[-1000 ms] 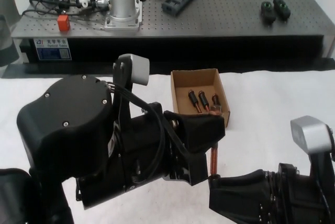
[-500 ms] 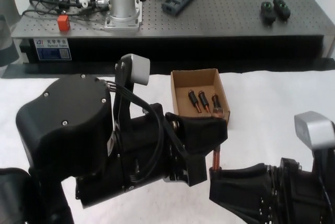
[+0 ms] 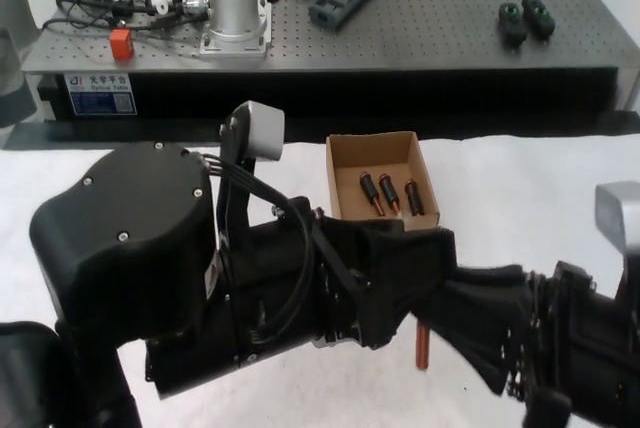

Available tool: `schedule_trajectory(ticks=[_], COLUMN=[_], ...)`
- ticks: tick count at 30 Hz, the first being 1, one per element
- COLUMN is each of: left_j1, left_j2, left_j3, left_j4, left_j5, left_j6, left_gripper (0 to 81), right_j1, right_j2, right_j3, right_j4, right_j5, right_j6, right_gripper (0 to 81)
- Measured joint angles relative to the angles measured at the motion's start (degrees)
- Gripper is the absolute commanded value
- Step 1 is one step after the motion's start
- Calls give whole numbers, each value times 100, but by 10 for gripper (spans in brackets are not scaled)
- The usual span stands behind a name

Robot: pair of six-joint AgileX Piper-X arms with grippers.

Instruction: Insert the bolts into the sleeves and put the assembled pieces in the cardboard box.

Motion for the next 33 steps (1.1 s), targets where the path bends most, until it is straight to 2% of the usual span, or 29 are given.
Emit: schedule_trajectory(ticks=[4, 6, 9, 10, 17, 20, 24, 33], left_j1=[101, 139, 148, 148, 148, 148, 148, 148], left_j2=[-255, -536, -1249, -1453, -2826, -3155, -3492, -4392], left_j3=[0, 0, 0, 0, 37, 100, 222, 905], left_j4=[453, 926, 2258, 2623, 4588, 5000, 5301, 6006], left_j5=[-197, -662, -1952, -2194, -3413, -3538, -3601, -3730], left_j6=[320, 863, 1556, 1643, 2042, 2072, 2079, 1769], left_gripper=[270, 174, 20, 4, 3, 3, 3, 3], right_j1=[-239, -317, -406, -415, -595, -637, -688, -725], right_j2=[215, 542, 998, 1043, 2601, 3282, 4798, 6995], right_j3=[-340, -624, -952, -986, -2098, -2619, -4076, -6318], right_j4=[1131, 1479, 1635, 1650, 1859, 1967, 2749, 3808], right_j5=[729, 982, 1155, 1155, 1404, 1627, 2283, 2533], right_j6=[-712, -1136, -1455, -1480, -1797, -1939, -2148, -2291], right_gripper=[5, 5, 5, 5, 5, 5, 5, 5])
